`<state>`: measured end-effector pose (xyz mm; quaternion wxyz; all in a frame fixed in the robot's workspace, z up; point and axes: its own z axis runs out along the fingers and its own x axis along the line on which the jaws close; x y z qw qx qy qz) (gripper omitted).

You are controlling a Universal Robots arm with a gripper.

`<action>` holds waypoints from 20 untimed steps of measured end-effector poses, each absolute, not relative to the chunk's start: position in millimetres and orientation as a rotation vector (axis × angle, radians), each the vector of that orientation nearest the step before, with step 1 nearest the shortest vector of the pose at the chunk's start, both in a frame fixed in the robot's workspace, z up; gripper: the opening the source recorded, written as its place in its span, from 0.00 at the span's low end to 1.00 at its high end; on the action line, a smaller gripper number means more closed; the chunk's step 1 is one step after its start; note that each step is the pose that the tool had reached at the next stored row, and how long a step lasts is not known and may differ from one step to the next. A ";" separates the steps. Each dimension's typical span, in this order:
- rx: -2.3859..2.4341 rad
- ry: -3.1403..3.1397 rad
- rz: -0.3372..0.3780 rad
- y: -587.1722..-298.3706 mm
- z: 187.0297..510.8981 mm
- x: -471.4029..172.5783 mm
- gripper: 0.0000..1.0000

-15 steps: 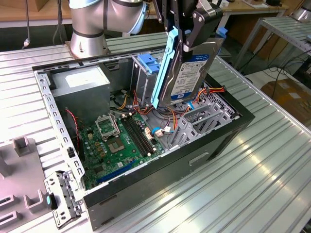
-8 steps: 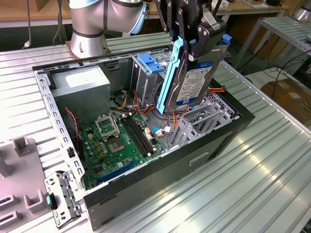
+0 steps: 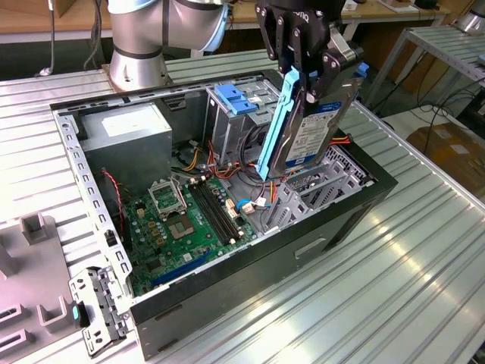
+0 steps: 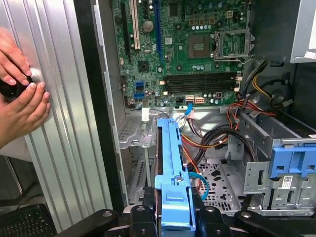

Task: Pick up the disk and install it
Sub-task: 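Insert the disk into the insertion slot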

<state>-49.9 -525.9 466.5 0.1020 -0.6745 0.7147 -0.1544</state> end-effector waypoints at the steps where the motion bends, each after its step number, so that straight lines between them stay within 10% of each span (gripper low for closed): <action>1: -1.991 2.110 -0.456 -525.9 465.9 -47.1 0.37; 20: -2.020 2.047 -0.469 -539.0 452.3 -4.3 0.37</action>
